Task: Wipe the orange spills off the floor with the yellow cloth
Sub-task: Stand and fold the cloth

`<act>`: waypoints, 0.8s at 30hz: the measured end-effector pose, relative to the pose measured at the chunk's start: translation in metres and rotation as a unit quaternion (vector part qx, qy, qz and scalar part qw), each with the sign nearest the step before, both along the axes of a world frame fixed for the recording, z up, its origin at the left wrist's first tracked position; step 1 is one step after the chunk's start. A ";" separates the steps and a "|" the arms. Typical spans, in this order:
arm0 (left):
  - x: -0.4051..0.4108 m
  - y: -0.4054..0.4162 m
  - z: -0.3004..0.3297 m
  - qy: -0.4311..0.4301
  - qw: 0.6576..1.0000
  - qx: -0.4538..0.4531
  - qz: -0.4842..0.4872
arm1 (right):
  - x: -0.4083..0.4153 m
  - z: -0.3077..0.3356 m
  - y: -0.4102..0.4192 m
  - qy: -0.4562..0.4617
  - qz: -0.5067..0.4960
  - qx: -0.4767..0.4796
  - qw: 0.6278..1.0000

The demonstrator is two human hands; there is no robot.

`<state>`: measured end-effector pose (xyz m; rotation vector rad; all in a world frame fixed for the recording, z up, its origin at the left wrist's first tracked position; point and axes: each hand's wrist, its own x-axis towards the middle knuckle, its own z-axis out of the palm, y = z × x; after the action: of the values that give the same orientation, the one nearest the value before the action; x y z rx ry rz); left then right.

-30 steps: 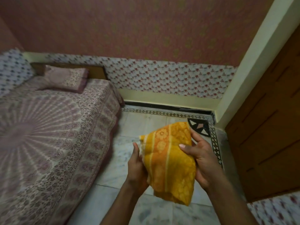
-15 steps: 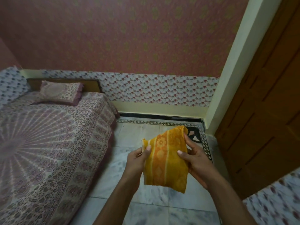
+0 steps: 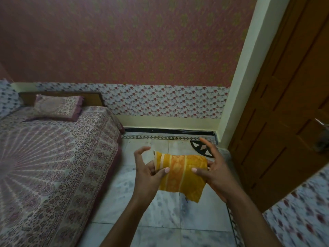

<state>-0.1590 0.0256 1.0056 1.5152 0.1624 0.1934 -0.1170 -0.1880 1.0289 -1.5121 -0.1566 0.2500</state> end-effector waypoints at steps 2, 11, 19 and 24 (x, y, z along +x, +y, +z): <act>0.001 -0.005 0.001 -0.011 1.000 0.008 -0.003 | 0.002 -0.003 -0.004 0.003 0.006 -0.022 1.000; 0.014 -0.009 -0.005 0.125 0.987 -0.022 0.093 | -0.008 -0.009 -0.018 -0.071 0.026 -0.071 0.995; 0.032 -0.025 -0.034 0.290 0.951 -0.038 0.099 | -0.014 -0.021 -0.021 -0.065 0.103 -0.061 0.991; 0.027 -0.039 -0.043 0.301 0.946 -0.098 0.071 | -0.010 -0.032 -0.026 -0.037 0.067 -0.076 0.994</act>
<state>-0.1322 -0.0134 0.9622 1.3241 0.7596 -0.1765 -0.1270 -0.2143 0.9968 -1.6653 -0.3043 0.3190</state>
